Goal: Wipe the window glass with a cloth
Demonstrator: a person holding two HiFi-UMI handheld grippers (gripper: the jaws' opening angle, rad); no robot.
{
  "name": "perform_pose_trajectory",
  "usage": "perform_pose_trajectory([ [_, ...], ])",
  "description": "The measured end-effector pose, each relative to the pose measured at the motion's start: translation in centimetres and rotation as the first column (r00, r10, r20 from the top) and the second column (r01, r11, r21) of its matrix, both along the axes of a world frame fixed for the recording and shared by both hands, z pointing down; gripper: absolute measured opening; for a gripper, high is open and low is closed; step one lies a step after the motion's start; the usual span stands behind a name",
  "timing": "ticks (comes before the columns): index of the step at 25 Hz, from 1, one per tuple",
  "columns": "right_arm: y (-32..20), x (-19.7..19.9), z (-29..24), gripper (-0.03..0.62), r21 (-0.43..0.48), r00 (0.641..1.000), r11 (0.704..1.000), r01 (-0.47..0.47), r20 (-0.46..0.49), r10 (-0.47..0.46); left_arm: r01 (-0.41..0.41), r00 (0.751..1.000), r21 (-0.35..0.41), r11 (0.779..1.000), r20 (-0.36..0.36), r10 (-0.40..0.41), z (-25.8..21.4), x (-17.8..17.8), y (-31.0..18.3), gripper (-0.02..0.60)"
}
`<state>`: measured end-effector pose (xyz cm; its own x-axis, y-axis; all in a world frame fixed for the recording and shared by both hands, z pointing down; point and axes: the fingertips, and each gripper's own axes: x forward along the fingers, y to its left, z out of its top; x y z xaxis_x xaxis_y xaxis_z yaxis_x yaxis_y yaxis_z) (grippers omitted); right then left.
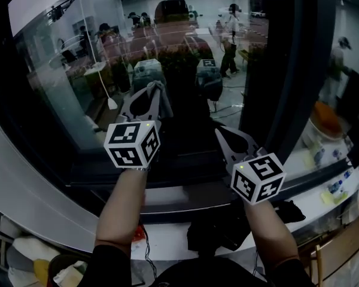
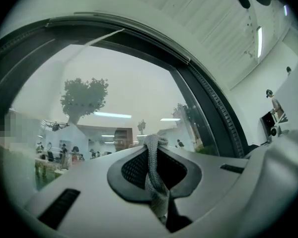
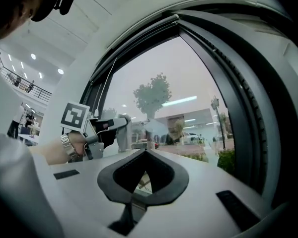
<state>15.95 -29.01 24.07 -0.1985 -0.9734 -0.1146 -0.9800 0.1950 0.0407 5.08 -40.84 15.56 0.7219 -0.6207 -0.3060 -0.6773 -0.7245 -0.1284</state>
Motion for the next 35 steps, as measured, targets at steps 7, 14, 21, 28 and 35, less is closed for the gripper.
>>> perform_pose_trajectory([
  [7, 2.7, 6.5, 0.1, 0.026, 0.001, 1.0, 1.0, -0.027, 0.012, 0.027, 0.024, 0.999, 0.049, 0.998, 0.041, -0.026, -0.1, 7.0, 2.2, 0.034],
  [14, 4.4, 9.9, 0.1, 0.026, 0.002, 1.0, 1.0, -0.008, 0.029, 0.008, 0.025, 0.998, 0.055, 0.998, 0.062, -0.028, -0.1, 12.5, 4.5, 0.034],
  [21, 5.8, 11.4, 0.3, 0.026, 0.001, 1.0, 1.0, 0.014, 0.023, -0.014, 0.035, 0.997, 0.066, 0.997, 0.059, -0.038, -0.4, 15.5, 5.7, 0.034],
  [28, 7.5, 14.5, 1.0, 0.026, -0.013, 1.0, 1.0, 0.021, 0.017, -0.02, 0.035, 0.998, 0.076, 0.996, 0.048, -0.039, -0.7, 19.4, 7.3, 0.034],
  [35, 8.4, 16.8, 1.1, 0.026, -0.019, 1.0, 1.0, 0.021, 0.013, -0.021, 0.024, 0.999, 0.073, 0.997, 0.046, -0.027, -0.6, 22.2, 8.1, 0.034],
])
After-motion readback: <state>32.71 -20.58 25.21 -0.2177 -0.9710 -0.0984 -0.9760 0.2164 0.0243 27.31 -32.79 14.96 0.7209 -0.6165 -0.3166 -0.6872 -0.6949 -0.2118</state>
